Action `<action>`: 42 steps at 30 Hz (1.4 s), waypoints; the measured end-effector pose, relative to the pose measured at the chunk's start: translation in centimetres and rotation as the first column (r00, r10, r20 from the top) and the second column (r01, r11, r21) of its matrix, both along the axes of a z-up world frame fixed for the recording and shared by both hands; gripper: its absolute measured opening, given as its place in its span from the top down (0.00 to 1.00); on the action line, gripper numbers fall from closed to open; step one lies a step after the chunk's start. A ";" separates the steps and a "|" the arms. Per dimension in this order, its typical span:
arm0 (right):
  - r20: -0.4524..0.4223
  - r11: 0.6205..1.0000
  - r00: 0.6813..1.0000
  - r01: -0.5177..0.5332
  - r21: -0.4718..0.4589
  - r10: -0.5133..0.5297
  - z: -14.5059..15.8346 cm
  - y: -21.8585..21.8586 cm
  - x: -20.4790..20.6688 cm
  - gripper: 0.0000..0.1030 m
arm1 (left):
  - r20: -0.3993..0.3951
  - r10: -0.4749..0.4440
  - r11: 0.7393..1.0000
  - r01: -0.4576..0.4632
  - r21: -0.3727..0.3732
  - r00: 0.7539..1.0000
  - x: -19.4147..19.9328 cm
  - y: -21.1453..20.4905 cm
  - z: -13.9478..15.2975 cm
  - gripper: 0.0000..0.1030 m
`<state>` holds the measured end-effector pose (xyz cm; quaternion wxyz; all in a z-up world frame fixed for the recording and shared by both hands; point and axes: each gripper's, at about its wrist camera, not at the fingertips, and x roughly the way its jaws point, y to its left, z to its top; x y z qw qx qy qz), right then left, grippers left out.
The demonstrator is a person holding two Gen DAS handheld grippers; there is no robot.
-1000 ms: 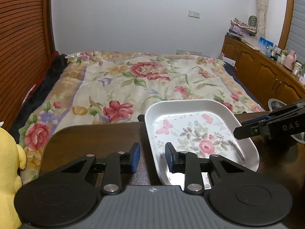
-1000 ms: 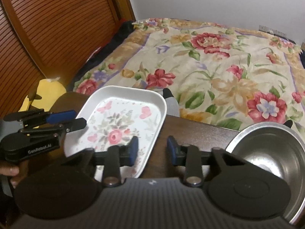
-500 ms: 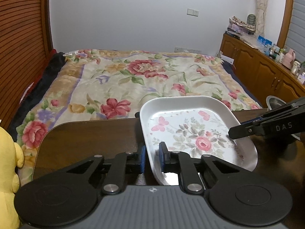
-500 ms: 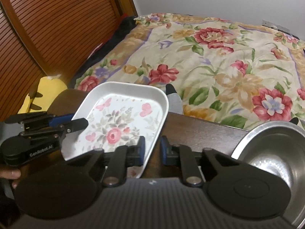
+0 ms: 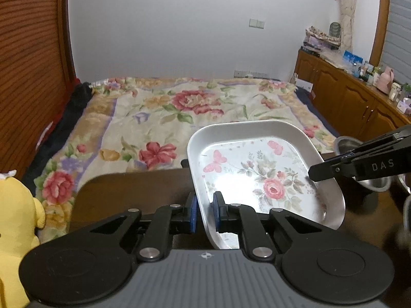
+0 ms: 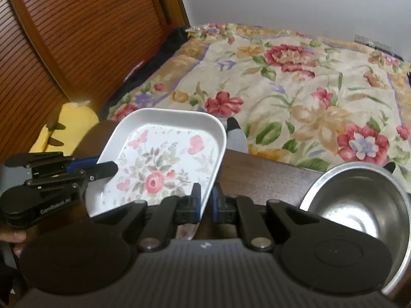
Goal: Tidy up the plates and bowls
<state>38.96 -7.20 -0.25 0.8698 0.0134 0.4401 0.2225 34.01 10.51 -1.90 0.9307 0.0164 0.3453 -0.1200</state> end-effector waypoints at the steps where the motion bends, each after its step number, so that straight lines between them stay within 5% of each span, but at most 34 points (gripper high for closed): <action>1: 0.010 1.000 1.000 -0.002 -0.002 0.002 0.5 0.0 -0.4 0.90 | 0.007 -0.002 1.000 0.002 -0.001 1.000 -0.3 -0.1 0.4 0.86; 22: 0.171 1.000 0.985 0.014 -0.024 -0.010 7.1 -2.3 -8.7 0.90 | 0.133 -0.053 0.998 0.048 0.039 0.990 -9.3 -1.9 7.1 0.86; 42: 0.184 1.000 0.983 0.012 0.014 -0.014 6.8 -3.4 -14.4 0.90 | 0.147 -0.079 0.995 0.069 0.066 0.986 -14.6 -1.9 7.5 0.86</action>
